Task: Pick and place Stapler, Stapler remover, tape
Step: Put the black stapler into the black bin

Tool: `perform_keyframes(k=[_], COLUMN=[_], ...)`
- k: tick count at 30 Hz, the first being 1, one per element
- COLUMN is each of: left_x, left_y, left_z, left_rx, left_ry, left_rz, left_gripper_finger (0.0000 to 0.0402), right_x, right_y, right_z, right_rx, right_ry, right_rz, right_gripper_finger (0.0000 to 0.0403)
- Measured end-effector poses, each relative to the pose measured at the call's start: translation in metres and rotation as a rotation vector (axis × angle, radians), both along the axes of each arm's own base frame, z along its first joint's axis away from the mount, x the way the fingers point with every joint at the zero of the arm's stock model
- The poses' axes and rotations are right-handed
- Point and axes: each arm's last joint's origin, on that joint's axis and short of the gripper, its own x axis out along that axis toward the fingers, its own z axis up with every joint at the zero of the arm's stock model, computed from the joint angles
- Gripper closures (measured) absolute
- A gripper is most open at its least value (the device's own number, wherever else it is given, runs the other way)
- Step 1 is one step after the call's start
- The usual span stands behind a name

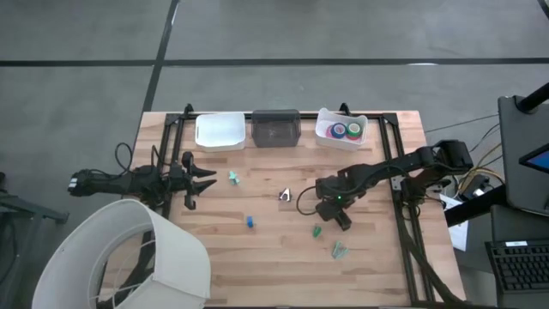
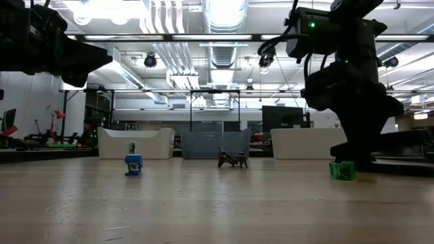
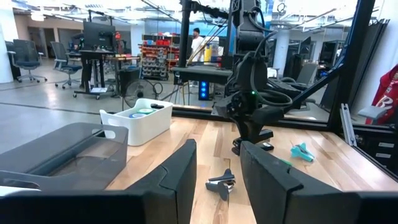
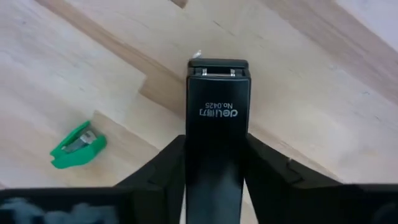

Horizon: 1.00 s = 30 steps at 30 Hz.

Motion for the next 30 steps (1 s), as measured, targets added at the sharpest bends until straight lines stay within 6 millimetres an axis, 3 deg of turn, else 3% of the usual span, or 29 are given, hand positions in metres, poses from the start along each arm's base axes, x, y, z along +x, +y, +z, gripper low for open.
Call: perform_keyframes(k=[8, 15, 24, 30], left_x=[0.0, 0.0, 0.001, 0.001], left_y=[0.0, 0.0, 0.0, 0.0], left_z=[0.0, 0.0, -0.001, -0.001], left_rx=[0.0, 0.001, 0.001, 0.001], left_ry=[0.004, 0.006, 0.008, 0.01], left_rz=[0.0, 0.0, 0.0, 0.0], left_gripper_finger=[0.0273, 0.0275, 0.0275, 0.0273], right_x=[0.006, 0.032, 0.067, 0.096], right_y=[-0.005, -0.03, -0.113, -0.172], right_z=[0.006, 0.042, 0.115, 0.145], right_rx=[0.003, -0.044, -0.275, -0.429], right_ry=[-0.054, -0.204, -0.444, -0.485], right_rz=[-0.016, -0.043, -0.033, 0.139], right_gripper_finger=[0.0286, 0.0271, 0.0281, 0.0276])
